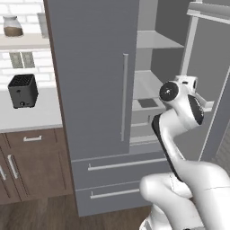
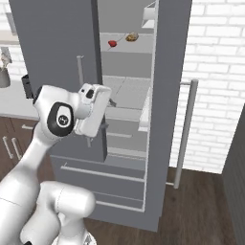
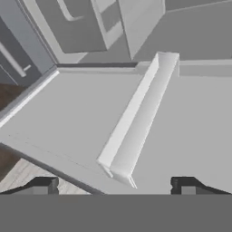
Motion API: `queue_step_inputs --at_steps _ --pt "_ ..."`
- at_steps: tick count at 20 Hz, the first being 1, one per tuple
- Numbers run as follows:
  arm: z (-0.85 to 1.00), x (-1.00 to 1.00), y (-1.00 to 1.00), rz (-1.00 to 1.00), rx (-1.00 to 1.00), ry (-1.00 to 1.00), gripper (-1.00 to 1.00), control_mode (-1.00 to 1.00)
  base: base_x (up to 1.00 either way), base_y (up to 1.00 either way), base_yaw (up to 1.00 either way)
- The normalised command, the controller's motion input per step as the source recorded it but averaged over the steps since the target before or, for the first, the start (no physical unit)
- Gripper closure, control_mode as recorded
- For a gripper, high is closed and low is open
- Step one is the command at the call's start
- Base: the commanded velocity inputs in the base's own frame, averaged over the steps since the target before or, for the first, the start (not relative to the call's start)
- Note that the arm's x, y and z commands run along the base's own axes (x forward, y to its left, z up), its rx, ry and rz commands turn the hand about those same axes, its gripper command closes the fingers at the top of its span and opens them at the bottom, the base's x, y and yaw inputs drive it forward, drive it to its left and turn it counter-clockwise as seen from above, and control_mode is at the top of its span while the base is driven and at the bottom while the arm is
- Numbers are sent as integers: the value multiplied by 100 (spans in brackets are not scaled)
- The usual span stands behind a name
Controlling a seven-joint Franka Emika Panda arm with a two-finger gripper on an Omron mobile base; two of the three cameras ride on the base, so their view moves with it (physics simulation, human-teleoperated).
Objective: Take the strawberry from the fridge and place it on top of the pancake, located on the dining counter.
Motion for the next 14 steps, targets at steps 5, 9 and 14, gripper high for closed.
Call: queue_step_inputs --at_steps 5,9,14 --pt "-15 2 79 -7 26 -29 -100 -100 0 0 0" --pt "-27 4 65 -9 39 -31 -100 -100 0 0 0" --pt "-27 11 66 -11 48 -32 -100 -100 0 0 0"
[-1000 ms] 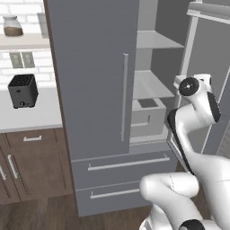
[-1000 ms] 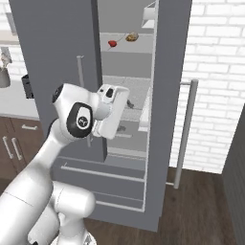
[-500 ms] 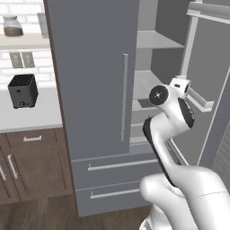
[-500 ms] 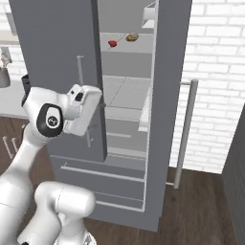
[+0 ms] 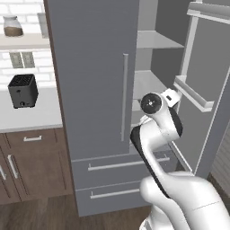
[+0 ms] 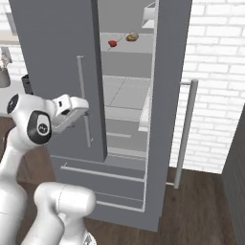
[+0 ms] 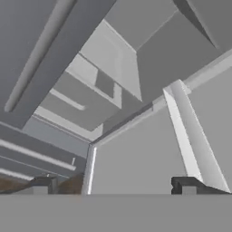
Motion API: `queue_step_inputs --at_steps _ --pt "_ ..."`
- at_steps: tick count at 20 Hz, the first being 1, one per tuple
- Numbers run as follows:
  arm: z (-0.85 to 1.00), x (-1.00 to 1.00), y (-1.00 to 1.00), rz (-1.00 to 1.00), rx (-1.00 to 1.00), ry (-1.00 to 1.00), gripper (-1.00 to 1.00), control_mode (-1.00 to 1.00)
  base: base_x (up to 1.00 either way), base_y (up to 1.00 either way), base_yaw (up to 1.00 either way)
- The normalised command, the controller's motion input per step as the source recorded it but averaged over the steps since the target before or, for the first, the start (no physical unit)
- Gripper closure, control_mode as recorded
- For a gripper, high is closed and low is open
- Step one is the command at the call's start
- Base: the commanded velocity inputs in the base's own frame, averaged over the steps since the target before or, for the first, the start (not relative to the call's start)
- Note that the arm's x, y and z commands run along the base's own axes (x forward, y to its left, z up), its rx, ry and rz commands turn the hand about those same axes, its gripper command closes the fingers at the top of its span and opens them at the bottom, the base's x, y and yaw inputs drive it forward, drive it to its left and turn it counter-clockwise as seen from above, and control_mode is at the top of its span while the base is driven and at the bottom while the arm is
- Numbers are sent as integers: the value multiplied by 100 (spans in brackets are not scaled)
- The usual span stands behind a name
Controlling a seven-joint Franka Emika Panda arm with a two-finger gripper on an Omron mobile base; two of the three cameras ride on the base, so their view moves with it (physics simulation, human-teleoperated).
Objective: Take the strawberry from the fridge and place it on top of the pancake, located on the dining counter.
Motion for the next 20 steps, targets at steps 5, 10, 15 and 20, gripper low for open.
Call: queue_step_inputs --at_steps 5,10,15,20 --pt "-8 30 33 -5 51 -25 -100 -100 0 0 0" --pt "14 46 22 0 43 -9 -100 -100 0 0 0" --pt "37 42 33 -2 26 0 -100 -100 0 0 0" --pt "31 50 10 0 19 0 -100 -100 0 0 0"
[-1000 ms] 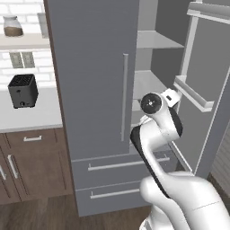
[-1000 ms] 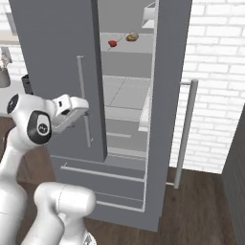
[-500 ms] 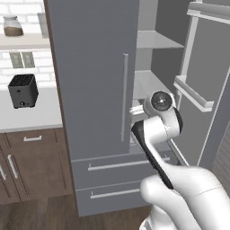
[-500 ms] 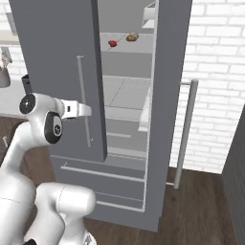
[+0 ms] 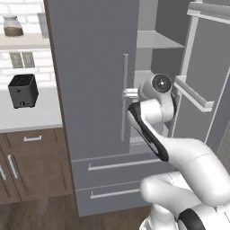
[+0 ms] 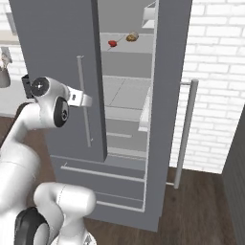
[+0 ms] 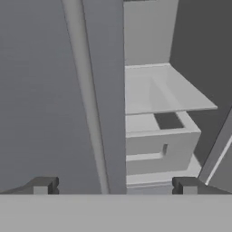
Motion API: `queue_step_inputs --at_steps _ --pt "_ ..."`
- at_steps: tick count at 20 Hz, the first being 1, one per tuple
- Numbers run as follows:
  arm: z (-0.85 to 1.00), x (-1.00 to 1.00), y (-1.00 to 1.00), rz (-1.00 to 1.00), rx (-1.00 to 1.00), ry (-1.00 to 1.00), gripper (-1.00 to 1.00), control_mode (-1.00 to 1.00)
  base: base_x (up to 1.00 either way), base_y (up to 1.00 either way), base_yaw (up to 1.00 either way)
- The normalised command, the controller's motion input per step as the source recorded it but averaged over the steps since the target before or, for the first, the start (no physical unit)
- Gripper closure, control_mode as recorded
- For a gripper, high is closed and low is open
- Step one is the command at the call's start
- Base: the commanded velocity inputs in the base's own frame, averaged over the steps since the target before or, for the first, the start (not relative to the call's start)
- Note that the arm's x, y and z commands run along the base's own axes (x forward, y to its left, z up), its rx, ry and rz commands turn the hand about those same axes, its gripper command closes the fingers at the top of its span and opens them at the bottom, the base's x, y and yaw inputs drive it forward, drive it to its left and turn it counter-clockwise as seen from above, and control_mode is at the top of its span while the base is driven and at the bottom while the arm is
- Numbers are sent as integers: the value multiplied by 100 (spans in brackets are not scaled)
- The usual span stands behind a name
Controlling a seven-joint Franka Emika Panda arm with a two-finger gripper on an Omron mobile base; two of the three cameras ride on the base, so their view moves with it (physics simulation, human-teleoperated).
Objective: Take the strawberry from the fridge and place it on top of the pancake, located on the dining counter.
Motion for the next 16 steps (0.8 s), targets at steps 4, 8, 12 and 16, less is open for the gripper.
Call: queue_step_inputs --at_steps 4,8,12,16 --pt "3 33 12 0 5 -4 -100 -100 0 0 0" --pt "0 31 21 0 2 -4 -100 -100 0 0 0" --pt "2 50 12 0 2 0 -100 -100 0 0 0" --pt "4 51 3 0 2 0 -100 -100 0 0 0"
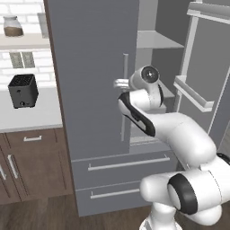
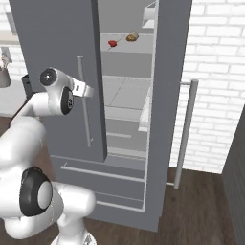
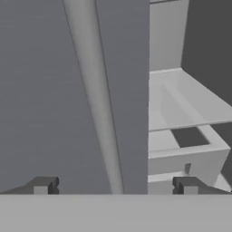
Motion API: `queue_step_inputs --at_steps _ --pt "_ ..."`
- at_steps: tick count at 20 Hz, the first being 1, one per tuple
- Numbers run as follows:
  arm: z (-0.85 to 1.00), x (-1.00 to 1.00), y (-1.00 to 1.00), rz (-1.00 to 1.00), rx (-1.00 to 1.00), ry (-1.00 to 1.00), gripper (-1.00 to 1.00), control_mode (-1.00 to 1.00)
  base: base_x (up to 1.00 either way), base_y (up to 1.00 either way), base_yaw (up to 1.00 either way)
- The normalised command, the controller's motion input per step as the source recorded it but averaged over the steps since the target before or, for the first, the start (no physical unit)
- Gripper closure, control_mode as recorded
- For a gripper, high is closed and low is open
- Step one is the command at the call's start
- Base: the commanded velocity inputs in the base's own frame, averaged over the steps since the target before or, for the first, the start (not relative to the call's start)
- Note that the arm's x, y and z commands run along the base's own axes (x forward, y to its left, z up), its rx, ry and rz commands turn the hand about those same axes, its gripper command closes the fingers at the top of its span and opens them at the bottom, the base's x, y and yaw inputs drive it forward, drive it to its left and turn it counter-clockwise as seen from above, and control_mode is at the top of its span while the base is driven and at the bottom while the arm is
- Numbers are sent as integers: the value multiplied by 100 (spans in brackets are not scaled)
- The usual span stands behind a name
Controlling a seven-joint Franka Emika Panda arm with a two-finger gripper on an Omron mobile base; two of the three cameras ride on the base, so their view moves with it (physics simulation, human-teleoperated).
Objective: Take the strawberry from the fridge and place it on top of the pancake, located on the dining counter.
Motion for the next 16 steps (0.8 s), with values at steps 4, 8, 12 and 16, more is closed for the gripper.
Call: queue_step_inputs --at_steps 4,8,12,16 --pt "0 42 1 0 2 0 -100 -100 0 0 0" --pt "0 49 3 0 1 0 -100 -100 0 0 0" --pt "0 46 3 0 0 0 -100 -100 0 0 0" --pt "0 45 8 0 0 0 -100 -100 0 0 0"
